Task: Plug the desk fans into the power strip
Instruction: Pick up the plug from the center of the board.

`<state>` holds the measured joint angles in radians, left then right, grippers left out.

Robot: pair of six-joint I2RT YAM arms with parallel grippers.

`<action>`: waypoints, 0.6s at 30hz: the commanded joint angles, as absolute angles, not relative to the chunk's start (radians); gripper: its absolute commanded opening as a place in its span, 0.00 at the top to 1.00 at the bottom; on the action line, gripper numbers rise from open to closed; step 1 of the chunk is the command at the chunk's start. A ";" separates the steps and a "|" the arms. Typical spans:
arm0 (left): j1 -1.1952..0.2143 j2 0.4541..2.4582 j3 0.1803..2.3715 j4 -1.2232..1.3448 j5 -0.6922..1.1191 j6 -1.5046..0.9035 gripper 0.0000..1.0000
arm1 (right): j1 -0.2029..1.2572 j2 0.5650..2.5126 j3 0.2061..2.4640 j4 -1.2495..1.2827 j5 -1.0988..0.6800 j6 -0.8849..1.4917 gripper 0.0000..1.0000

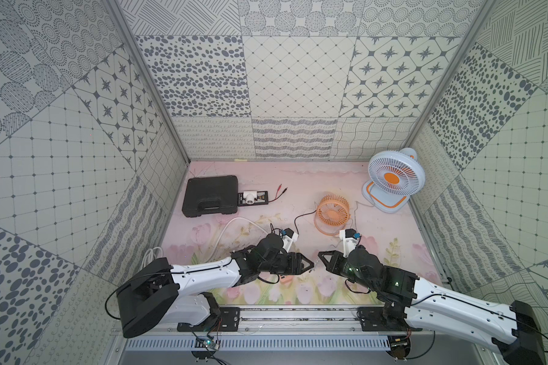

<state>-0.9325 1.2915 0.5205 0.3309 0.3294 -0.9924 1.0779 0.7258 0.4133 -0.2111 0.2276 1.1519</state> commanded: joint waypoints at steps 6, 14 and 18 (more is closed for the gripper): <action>-0.946 1.290 0.523 0.431 0.385 -0.987 0.40 | 1.081 0.731 0.488 -0.242 0.211 1.109 1.00; -0.994 1.266 0.560 0.321 0.315 -0.884 0.49 | 1.082 0.753 0.516 -0.249 0.213 1.106 1.00; -0.997 1.230 0.537 0.334 0.294 -0.882 0.50 | 1.082 0.751 0.520 -0.257 0.216 1.109 1.00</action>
